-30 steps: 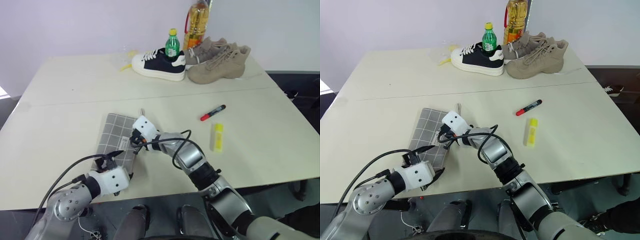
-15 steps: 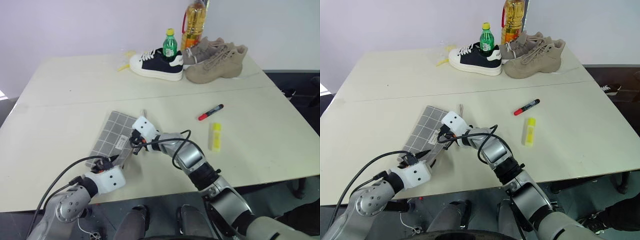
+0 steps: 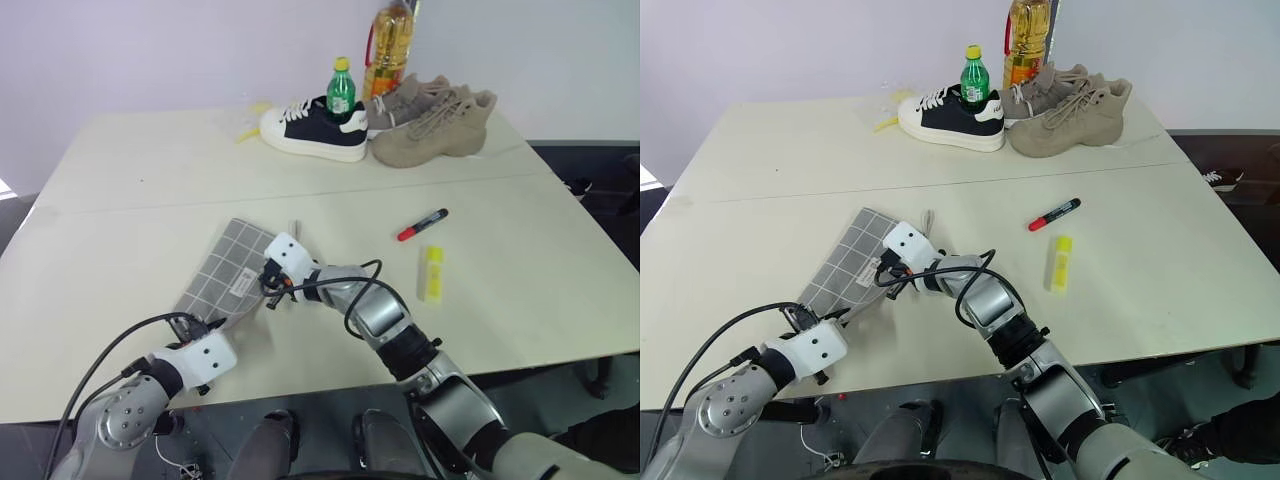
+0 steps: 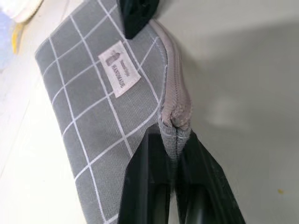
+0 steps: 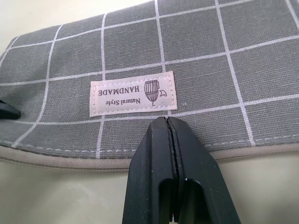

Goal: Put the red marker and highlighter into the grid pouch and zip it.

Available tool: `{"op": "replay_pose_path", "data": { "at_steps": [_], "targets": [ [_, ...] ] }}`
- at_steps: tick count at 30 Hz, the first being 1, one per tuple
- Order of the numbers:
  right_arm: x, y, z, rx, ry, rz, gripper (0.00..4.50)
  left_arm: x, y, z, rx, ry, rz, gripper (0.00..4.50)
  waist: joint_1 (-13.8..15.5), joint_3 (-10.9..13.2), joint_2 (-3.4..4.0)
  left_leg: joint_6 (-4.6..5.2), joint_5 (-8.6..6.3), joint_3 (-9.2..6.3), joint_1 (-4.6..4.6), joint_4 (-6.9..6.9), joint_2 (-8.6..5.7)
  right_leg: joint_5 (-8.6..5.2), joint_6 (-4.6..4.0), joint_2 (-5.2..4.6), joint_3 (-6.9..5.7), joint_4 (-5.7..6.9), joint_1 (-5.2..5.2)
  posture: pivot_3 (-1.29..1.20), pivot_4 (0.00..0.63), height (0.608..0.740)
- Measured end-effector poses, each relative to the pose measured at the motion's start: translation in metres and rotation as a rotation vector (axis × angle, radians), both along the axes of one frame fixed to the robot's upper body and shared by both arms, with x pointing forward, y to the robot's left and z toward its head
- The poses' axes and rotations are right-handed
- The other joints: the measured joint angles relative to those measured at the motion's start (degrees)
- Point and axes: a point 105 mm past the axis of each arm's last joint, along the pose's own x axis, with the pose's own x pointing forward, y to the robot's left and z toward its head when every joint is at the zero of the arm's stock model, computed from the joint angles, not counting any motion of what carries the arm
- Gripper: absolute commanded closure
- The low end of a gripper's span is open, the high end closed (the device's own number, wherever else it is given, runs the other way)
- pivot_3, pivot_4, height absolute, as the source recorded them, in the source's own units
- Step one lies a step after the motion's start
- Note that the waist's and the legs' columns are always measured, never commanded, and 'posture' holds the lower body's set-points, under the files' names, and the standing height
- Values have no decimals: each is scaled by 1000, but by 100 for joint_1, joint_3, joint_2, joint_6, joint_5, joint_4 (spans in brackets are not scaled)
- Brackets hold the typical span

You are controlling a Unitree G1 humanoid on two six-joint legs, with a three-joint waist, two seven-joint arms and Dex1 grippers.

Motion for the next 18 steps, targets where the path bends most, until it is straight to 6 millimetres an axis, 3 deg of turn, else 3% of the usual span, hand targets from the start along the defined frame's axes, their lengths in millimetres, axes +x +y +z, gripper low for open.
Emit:
{"op": "replay_pose_path", "data": {
  "at_steps": [4, 6, 9, 11, 15, 18],
  "targets": [
    [8, -10, 4, -3, -54, -18, 4500, 3, -1, 5, -104, -19, 34, 4463, 25, 2, -1, 0, 0, 0, -8, 3, -5, 0, 1, 1, 0, -2, -1, 0, 150, 740],
    [20, -31, 18, 22, -129, -45, 4500, 4, -8, 16, -251, -38, 47, 4463, 50, 8, -7, 0, 0, -3, -27, 26, -7, 6, 10, 0, -2, -7, -4, 0, 150, 740],
    [39, -68, 56, 58, -237, -81, 3672, 7, -21, 37, -384, -83, 3, 4500, 46, 3, -20, 0, 1, 2, -31, 33, -13, 8, 14, -4, -2, -11, 0, 0, 150, 740],
    [47, -90, 76, 59, -292, -101, 2611, 8, -28, 48, -446, -102, -23, 4500, 25, -1, -26, 0, 1, 1, -29, 31, -9, 8, 14, -4, -2, -11, 4, 0, 150, 740],
    [53, -126, 84, 24, -297, -115, 664, 10, -35, 54, -528, -78, -46, 4500, 0, 0, -25, -3, -2, 4, -31, 25, 1, 8, 13, -2, -1, -9, 14, 0, 150, 740],
    [55, -150, 84, -27, -297, -122, 664, 13, -41, 57, -558, -63, -77, 4500, 19, 1, -23, -2, -2, 6, -31, 27, 2, 7, 11, -2, -1, -11, 18, 0, 150, 740]
  ]
}}
